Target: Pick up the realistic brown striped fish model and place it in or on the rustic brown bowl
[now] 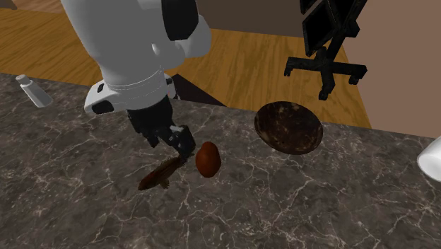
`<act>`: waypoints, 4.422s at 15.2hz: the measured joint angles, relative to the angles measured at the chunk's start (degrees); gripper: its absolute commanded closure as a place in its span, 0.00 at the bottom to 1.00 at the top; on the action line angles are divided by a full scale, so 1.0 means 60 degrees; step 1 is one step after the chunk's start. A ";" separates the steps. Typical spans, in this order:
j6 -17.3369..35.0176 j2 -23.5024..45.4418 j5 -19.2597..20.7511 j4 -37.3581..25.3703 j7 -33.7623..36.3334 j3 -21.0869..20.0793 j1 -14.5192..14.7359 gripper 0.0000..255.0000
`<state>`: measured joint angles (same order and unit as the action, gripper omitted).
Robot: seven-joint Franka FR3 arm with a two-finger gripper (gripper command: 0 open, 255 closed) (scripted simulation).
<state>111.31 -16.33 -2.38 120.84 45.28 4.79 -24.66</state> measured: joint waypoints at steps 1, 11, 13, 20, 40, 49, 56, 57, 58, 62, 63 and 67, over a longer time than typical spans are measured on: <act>0.0104 0.0064 0.0002 0.0030 0.0070 0.0041 -0.0052 0.00; 0.1014 0.0295 -0.0031 0.0700 0.0152 0.0054 -0.0077 0.00; 0.1026 0.0301 -0.0032 0.0705 0.0149 0.0055 -0.0078 0.00; 0.1029 0.0301 -0.0032 0.0703 0.0150 0.0055 -0.0077 1.00; -0.0745 0.0199 0.0006 -0.0971 0.0253 0.0039 -0.0076 1.00; -0.1810 0.0311 0.0003 -0.2153 0.0401 -0.0026 -0.0032 1.00; -0.1790 0.0136 -0.0054 -0.2020 0.1890 -0.1004 0.0512 1.00; -0.1741 0.0172 -0.0063 -0.2021 0.2117 -0.1156 0.0596 1.00; -0.1698 0.0169 -0.0073 -0.1982 0.2359 -0.1316 0.0685 1.00; -0.1715 0.0490 -0.0073 -0.2358 0.3356 -0.1962 0.1041 1.00; -0.1681 0.0541 -0.0069 -0.2387 0.3590 -0.2110 0.1125 1.00; -0.1721 0.0960 0.0006 -0.2869 0.4511 -0.2685 0.1452 1.00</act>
<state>100.99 -10.57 -2.35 103.62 72.34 -11.32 -15.95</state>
